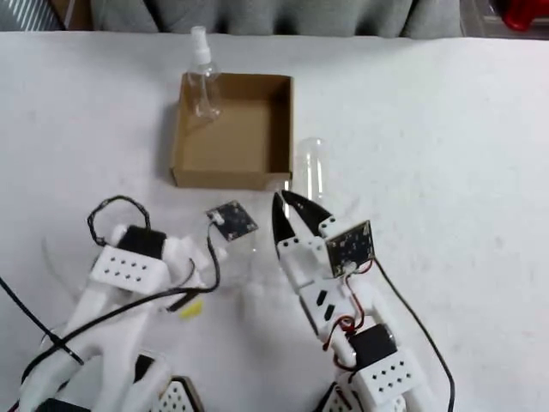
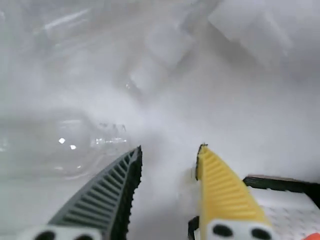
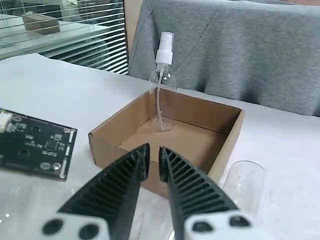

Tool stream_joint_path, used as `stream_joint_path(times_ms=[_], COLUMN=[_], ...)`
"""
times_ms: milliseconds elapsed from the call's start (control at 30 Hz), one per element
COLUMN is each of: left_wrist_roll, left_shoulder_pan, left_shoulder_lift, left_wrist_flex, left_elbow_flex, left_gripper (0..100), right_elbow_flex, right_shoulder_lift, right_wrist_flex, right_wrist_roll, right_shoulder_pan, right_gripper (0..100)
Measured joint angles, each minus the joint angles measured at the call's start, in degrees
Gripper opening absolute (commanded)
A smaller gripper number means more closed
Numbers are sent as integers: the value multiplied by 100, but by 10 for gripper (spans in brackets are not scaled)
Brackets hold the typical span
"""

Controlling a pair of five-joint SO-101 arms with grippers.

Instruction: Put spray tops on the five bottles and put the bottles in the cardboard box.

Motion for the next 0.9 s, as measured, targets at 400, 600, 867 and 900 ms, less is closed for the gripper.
stream_joint_path(times_ms=[400,600,867,900], left_wrist_roll=[-9,-9,-9,-9], left_shoulder_pan=[-9,9,0,-79], left_shoulder_lift=[273,1600,1925,1925], left_wrist_flex=[-782,-1108,-1398,-1477], left_elbow_flex=[193,35,-273,-299], left_gripper=[35,34,37,38], right_elbow_flex=[0,0,0,0], right_shoulder_lift=[0,0,0,0], right_wrist_flex=[0,0,0,0], right_wrist_roll=[0,0,0,0], right_shoulder_pan=[0,0,0,0], right_gripper=[16,16,16,16])
